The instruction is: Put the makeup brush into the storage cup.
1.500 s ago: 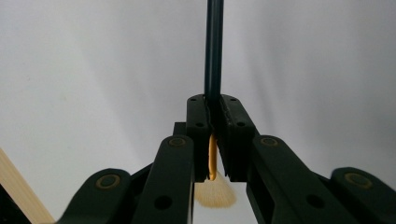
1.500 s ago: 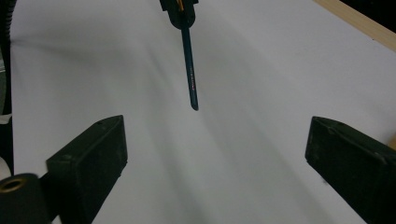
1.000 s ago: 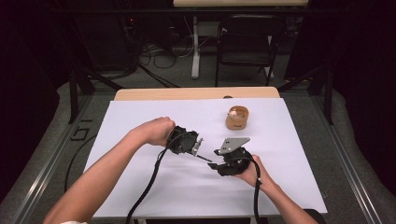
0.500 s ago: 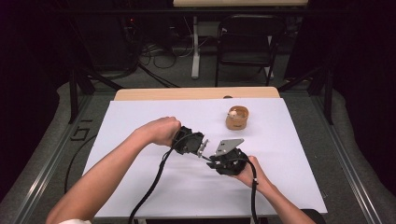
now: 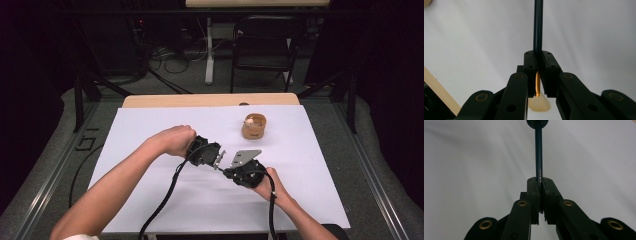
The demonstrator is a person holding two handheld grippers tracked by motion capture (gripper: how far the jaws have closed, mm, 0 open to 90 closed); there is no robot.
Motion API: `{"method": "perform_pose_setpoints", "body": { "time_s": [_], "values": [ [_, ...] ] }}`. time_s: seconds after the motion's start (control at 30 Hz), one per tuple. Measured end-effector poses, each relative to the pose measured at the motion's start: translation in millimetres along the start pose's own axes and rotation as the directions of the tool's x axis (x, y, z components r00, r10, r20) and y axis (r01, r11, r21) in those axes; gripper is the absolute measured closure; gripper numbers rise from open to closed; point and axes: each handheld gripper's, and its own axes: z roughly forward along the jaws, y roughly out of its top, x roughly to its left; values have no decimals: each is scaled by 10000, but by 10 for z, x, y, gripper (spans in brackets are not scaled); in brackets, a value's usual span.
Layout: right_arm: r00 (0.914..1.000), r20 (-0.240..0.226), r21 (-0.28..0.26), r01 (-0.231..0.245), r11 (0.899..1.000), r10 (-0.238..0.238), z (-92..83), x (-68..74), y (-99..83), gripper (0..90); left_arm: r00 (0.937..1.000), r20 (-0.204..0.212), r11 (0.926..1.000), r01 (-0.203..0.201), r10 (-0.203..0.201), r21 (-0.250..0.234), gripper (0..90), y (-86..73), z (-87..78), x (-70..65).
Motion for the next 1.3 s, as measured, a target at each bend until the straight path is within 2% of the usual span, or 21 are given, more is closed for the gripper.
{"method": "perform_pose_setpoints", "body": {
  "time_s": [0.27,0.37,0.53,0.6,0.7,0.73,0.8,0.83,0.9,0.93,1.03,1.17,1.2,1.3],
  "values": [
    [9998,125,-73,152,9999,-151,-16,13,-2,862,9999,50,9998,111,-111,-162,819,-17,-6,-10],
    [9998,128,-58,151,9999,-150,-20,18,-7,863,10000,-62,10000,-19,18,-85,804,-17,-14,-3],
    [9997,106,-43,201,9998,-201,-22,22,-16,863,10000,-65,9999,-2,1,-123,770,-26,-13,-2],
    [9998,90,10,157,9999,-157,-26,29,-18,864,9998,94,9997,200,-198,-160,724,-42,-10,-4],
    [9997,94,8,222,9998,-222,-27,31,-21,864,9993,-53,9991,380,-381,-166,596,-69,-20,5],
    [9998,107,8,172,9999,-172,-30,34,-23,864,9983,-37,9979,588,-589,-260,537,-85,-26,7],
    [9998,123,-50,182,9998,-181,-33,26,-30,864,9938,-321,9923,1039,-1063,-669,442,-131,-29,-8],
    [9997,123,-49,197,9998,-196,-42,17,-32,864,9924,-414,9912,1133,-1163,-685,382,-144,-41,-11],
    [9997,183,-133,139,9998,-136,-52,10,-40,864,9852,-562,9824,1554,-1618,-1036,308,-191,-44,-32],
    [9998,184,-103,120,9999,-118,-59,6,-40,864,9809,-535,9757,1792,-1871,-1263,280,-223,-48,-38],
    [9997,222,-142,55,9999,-51,-79,-7,-48,864,9678,-737,9596,2258,-2407,-1679,206,-303,-50,-59],
    [9996,274,-197,8,9998,-3,-105,-24,-58,864,9468,-720,9315,2920,-3136,-2171,151,-415,-38,-84],
    [9996,298,-299,-1,9996,10,-106,-28,-63,864,9356,-748,9160,3183,-3450,-2440,145,-450,-26,-102],
    [9994,317,-323,-121,9994,131,-130,-41,-72,864,9136,-828,8893,3621,-3981,-2793,97,-523,-1,-131]
  ]
}}
